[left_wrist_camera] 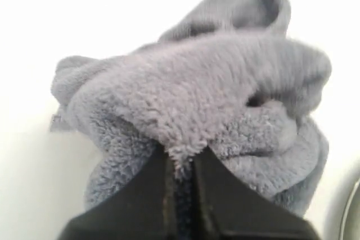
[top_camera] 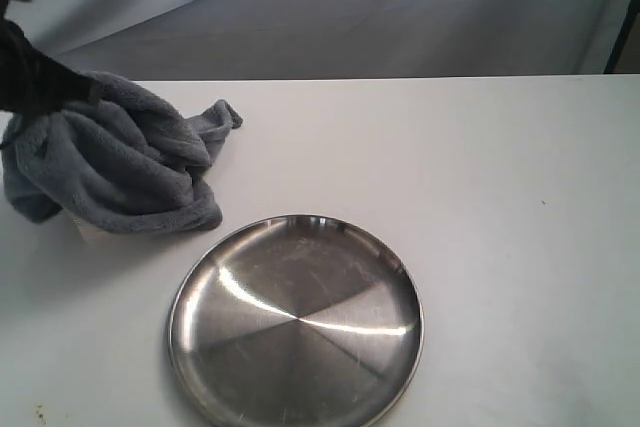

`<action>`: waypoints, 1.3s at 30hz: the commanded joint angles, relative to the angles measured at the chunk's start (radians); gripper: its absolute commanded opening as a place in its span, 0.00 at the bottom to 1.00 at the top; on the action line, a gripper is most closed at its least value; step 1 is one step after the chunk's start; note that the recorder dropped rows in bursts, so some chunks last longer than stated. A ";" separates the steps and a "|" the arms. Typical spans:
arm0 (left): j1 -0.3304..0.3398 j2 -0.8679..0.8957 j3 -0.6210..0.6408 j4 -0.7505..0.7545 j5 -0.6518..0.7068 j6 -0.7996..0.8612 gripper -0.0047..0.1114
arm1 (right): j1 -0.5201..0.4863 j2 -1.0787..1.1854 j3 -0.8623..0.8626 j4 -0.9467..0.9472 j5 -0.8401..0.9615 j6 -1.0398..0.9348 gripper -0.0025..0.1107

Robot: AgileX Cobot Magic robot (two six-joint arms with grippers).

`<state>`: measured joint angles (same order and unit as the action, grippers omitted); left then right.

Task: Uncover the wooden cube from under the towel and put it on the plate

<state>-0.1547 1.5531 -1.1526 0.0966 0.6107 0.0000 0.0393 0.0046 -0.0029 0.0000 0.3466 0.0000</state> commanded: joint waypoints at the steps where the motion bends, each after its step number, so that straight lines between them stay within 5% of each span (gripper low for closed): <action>1: -0.007 -0.105 -0.005 -0.009 -0.143 0.000 0.04 | -0.007 -0.005 0.003 0.000 -0.003 0.000 0.02; 22: -0.007 -0.318 -0.005 -0.013 -0.639 -0.081 0.04 | -0.007 -0.005 0.003 0.000 -0.003 0.000 0.02; 39: -0.007 -0.552 -0.005 -0.013 -0.759 -0.081 0.04 | -0.007 -0.005 0.003 0.000 -0.003 0.000 0.02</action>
<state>-0.1547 1.0585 -1.1526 0.0899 -0.1473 -0.0709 0.0393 0.0046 -0.0029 0.0000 0.3466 0.0000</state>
